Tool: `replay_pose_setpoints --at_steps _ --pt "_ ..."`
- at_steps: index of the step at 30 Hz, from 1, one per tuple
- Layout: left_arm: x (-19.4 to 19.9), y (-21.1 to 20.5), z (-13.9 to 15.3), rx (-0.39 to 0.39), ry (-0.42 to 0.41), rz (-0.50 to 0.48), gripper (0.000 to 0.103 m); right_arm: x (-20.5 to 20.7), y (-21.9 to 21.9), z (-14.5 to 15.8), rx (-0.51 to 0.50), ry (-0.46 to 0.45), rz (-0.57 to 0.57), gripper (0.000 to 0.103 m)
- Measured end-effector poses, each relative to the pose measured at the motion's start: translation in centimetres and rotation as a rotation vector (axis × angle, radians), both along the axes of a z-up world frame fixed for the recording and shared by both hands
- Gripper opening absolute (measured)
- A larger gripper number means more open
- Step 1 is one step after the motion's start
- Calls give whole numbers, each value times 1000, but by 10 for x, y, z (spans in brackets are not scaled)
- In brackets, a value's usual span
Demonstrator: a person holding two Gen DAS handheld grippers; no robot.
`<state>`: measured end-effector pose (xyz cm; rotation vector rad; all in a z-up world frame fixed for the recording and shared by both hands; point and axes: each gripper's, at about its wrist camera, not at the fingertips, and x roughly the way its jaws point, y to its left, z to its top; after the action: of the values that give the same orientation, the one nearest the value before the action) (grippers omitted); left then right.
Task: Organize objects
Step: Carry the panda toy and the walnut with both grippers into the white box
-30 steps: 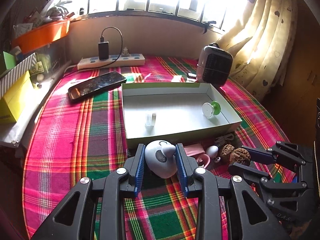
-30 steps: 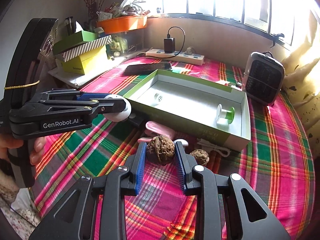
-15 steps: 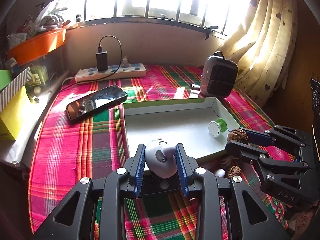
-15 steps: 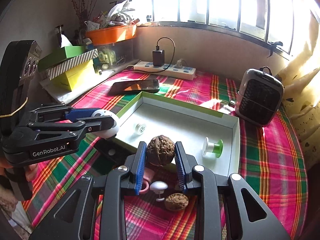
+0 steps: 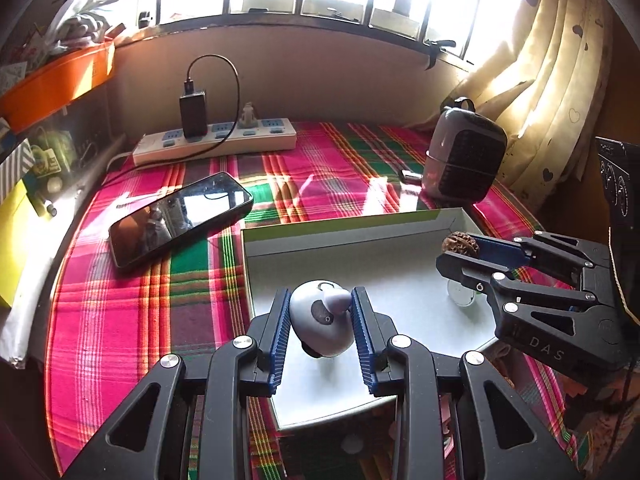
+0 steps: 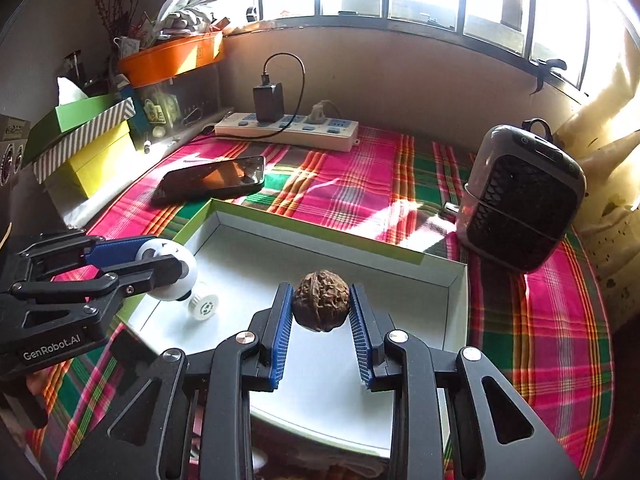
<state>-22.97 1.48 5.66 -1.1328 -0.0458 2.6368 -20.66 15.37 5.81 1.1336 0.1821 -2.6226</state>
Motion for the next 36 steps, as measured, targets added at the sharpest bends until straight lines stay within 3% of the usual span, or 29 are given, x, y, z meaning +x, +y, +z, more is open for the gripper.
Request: replay_pose_setpoints --at_steps 19,36 --pt "-52 3 -29 -26 -84 11 28 -44 12 -30 52 -85 -63 30" --pt "-56 6 -32 -30 -86 6 28 -50 14 -39 68 -114 -80 30"
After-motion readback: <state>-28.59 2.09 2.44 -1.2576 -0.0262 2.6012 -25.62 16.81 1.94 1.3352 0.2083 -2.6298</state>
